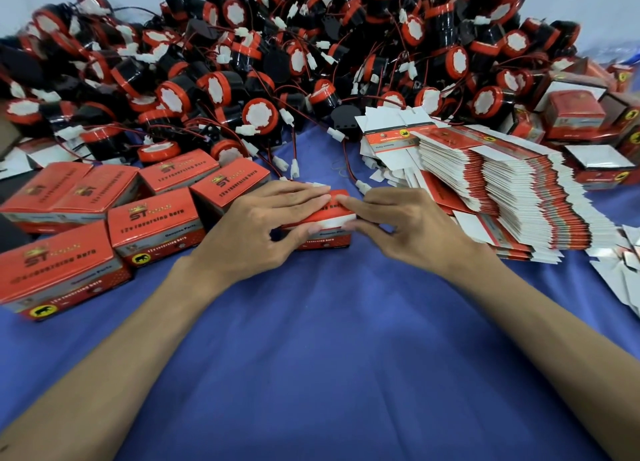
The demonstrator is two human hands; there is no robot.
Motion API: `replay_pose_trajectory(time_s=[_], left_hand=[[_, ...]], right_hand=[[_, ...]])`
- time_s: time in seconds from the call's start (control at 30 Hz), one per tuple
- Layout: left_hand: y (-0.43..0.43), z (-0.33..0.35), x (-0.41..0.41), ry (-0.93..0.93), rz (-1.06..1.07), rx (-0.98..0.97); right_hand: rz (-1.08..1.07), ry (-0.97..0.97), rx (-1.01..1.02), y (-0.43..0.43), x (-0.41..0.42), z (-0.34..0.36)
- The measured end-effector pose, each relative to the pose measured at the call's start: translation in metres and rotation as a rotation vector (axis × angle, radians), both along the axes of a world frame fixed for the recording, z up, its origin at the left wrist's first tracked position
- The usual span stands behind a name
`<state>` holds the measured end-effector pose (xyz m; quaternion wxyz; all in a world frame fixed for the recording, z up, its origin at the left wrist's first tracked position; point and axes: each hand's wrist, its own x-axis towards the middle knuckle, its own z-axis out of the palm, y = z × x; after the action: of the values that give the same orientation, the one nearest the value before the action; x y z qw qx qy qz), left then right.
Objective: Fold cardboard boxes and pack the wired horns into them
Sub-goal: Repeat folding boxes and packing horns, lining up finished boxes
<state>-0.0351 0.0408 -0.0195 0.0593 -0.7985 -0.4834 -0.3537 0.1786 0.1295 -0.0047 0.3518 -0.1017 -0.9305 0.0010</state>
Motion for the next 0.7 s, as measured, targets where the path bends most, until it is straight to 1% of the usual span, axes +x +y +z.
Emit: replay_pose_trajectory(time_s=[0.1,0.23,0.27,0.3,0.43,0.5,0.57,0.7], left_hand=[[0.001,-0.002,-0.001,0.002,-0.006,-0.012],[0.002,-0.003,0.002,0.003,0.005,-0.060],[0.003,-0.003,0.003,0.011,0.006,-0.084],[0.003,-0.004,0.003,0.018,0.009,-0.103],[0.003,-0.003,0.004,0.021,0.019,-0.104],[0.002,-0.003,0.006,0.017,0.022,-0.096],[0.002,-0.003,0.007,0.006,0.033,-0.097],[0.002,-0.003,0.007,-0.019,0.047,-0.091]], right_hand=[[0.034,0.084,-0.130,-0.001,-0.005,-0.003],[0.021,0.253,-0.512,-0.007,-0.010,-0.011],[0.016,0.272,-0.541,-0.008,-0.011,-0.012],[0.011,0.283,-0.515,-0.009,-0.013,-0.014],[0.023,0.257,-0.250,-0.009,-0.017,-0.014],[0.035,0.236,-0.168,-0.007,-0.016,-0.014],[0.052,0.216,-0.158,-0.005,-0.015,-0.013],[0.088,0.121,-0.204,-0.004,-0.011,-0.011]])
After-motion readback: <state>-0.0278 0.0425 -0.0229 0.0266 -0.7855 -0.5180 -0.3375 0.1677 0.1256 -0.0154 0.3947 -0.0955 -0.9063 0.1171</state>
